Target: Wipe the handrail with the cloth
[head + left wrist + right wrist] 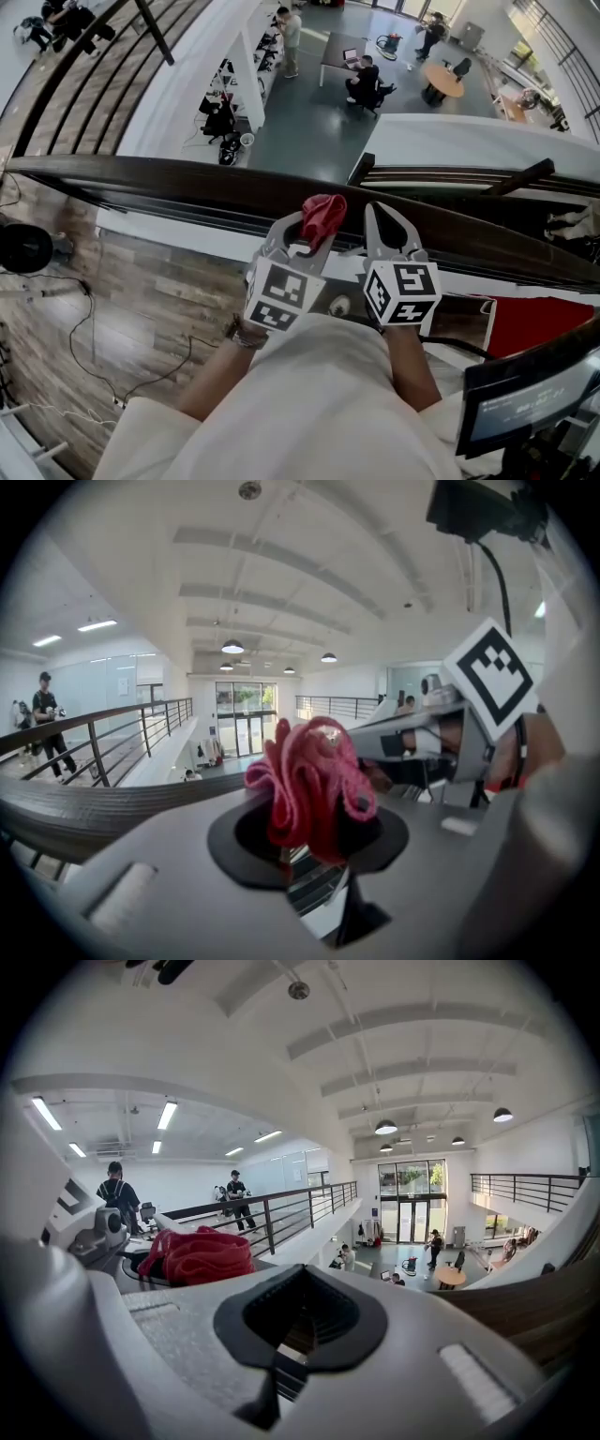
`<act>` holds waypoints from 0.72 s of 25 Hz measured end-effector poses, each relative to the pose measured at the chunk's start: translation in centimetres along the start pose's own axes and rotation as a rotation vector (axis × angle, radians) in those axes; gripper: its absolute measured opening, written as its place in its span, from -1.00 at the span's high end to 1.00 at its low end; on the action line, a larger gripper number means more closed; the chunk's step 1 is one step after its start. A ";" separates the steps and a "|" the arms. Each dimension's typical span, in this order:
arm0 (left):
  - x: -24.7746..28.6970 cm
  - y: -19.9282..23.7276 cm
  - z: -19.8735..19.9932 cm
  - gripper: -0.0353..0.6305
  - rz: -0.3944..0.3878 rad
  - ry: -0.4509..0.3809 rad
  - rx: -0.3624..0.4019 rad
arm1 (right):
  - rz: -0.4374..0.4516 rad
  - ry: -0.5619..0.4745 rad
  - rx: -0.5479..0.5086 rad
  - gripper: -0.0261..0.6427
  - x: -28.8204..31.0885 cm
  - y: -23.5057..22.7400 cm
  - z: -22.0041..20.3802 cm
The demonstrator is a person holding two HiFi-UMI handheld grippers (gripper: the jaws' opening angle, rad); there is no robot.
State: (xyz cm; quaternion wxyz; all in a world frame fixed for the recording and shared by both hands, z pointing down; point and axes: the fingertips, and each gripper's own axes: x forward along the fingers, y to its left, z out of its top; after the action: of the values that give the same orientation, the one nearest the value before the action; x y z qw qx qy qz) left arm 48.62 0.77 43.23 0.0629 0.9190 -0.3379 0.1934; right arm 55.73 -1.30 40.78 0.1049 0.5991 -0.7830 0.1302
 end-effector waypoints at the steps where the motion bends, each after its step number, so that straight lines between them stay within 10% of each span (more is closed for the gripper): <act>1: 0.1 0.0 -0.1 0.52 0.005 -0.011 -0.003 | -0.001 0.000 0.000 0.92 0.0 0.1 -0.1; 18: 0.4 -0.1 -4.0 0.52 0.050 -0.056 0.069 | -0.110 0.013 0.010 0.91 -2.9 -0.1 -0.7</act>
State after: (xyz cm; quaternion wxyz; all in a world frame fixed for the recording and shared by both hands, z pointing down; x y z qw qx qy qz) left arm 47.67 1.58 47.10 0.0167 0.9170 -0.3554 0.1805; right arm 56.61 1.55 40.56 0.1142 0.6407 -0.7477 0.1319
